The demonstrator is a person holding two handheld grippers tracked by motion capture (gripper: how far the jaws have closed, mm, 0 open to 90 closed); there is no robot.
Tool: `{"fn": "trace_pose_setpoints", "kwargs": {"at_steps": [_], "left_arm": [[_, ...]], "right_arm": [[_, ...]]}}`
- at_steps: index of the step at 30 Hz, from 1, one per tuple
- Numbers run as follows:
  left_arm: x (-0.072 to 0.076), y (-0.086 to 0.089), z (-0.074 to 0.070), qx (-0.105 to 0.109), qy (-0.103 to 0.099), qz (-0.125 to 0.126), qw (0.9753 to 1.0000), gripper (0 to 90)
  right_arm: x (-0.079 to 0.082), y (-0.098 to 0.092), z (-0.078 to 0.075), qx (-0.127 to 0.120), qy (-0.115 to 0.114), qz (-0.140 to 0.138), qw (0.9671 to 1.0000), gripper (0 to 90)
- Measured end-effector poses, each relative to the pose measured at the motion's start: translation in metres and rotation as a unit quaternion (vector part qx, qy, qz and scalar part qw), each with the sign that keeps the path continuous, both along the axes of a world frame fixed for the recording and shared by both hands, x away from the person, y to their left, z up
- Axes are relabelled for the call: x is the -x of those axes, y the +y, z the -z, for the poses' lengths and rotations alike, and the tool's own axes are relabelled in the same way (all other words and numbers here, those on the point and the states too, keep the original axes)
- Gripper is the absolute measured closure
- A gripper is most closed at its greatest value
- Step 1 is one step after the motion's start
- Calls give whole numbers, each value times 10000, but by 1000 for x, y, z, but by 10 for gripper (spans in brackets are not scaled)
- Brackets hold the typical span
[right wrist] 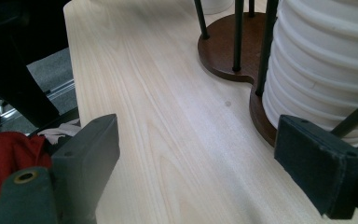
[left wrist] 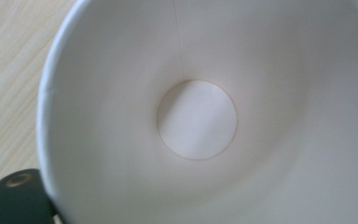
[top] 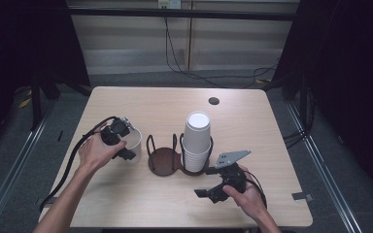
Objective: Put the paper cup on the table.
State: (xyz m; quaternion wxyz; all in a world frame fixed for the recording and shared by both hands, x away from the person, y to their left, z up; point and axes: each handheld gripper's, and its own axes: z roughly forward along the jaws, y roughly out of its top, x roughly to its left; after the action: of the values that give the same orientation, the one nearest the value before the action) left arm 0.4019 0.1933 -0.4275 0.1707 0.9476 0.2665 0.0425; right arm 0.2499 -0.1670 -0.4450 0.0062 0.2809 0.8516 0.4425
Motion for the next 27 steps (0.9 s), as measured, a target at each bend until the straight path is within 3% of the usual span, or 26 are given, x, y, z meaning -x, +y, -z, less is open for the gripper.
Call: {"fn": "trace_pose_setpoints", "kwargs": {"at_steps": [7, 9, 16, 18, 19, 20, 27], "left_arm": [[5, 13, 4, 185, -7, -30, 9998, 160], [8, 21, 5, 499, -78, -117, 9987, 160], [17, 32, 6, 748, -163, -170, 9969, 163], [17, 35, 7, 934, 11, -242, 9953, 167], [17, 35, 7, 934, 11, -242, 9953, 168], [18, 38, 6, 1063, -2, -295, 9939, 172], [28, 43, 6, 942, -158, -269, 9951, 184]], "right_arm": [[0, 0, 0, 2, 11, 8, 10000, 145], [0, -1, 0, 0, 10, 22, 10000, 145], [0, -2, 0, -12, 10, 54, 10000, 145], [0, -2, 0, -10, 3, 57, 10000, 145], [0, -2, 0, -7, 4, 55, 10000, 145], [0, -2, 0, -1, 9, 60, 10000, 145], [-1, -4, -1, -12, -13, 101, 9999, 145]]}}
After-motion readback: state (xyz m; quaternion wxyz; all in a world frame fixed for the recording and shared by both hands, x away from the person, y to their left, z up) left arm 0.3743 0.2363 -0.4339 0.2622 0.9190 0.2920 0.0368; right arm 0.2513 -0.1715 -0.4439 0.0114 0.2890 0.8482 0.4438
